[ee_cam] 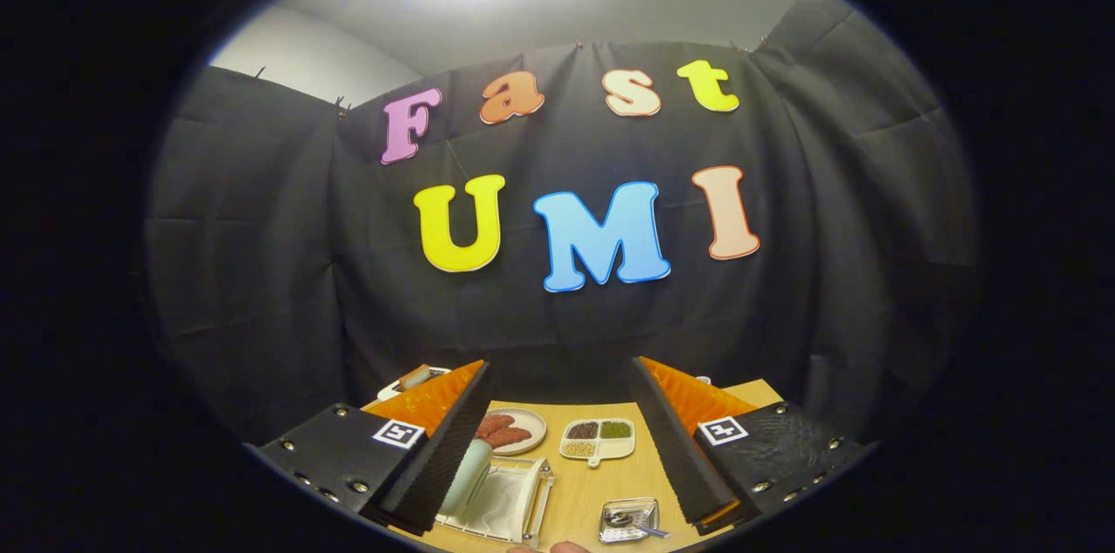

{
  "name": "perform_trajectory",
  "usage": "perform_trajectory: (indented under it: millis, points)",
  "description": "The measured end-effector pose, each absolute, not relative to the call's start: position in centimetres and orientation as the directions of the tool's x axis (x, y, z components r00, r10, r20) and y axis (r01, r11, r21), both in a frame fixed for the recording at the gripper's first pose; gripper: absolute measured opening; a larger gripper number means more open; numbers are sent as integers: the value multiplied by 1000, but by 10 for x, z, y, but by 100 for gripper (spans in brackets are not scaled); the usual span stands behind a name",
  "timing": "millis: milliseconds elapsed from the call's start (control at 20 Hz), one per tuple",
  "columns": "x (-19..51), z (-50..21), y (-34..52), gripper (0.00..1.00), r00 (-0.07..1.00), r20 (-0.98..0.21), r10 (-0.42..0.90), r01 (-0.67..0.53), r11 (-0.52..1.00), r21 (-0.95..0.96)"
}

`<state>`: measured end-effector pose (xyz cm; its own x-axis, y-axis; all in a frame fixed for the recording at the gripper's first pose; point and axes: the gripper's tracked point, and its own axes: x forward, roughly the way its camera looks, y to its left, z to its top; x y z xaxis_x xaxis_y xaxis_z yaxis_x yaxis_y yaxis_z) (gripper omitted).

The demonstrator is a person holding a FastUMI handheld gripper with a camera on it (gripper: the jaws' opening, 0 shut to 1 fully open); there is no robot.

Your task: Take the plate from the dish rack, then take the spoon from the basket and place it into the plate.

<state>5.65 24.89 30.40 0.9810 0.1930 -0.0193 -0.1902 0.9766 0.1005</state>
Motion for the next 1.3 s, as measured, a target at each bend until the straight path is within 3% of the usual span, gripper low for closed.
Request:
perform_trajectory:
  millis: [150,350,450,900,1250,1300]
  points:
    - [67,288,281,98,952,-146,270,-254,960,118]
    - [73,247,309,98,857,-400,325,-270,944,190]
    - [79,229,315,91,800,-498,334,-243,940,239]
    - [88,171,357,90,542,-737,404,-205,914,351]
    - [105,131,383,90,422,-849,319,-194,946,259]
    - [110,125,382,85,414,-861,295,-190,953,235]
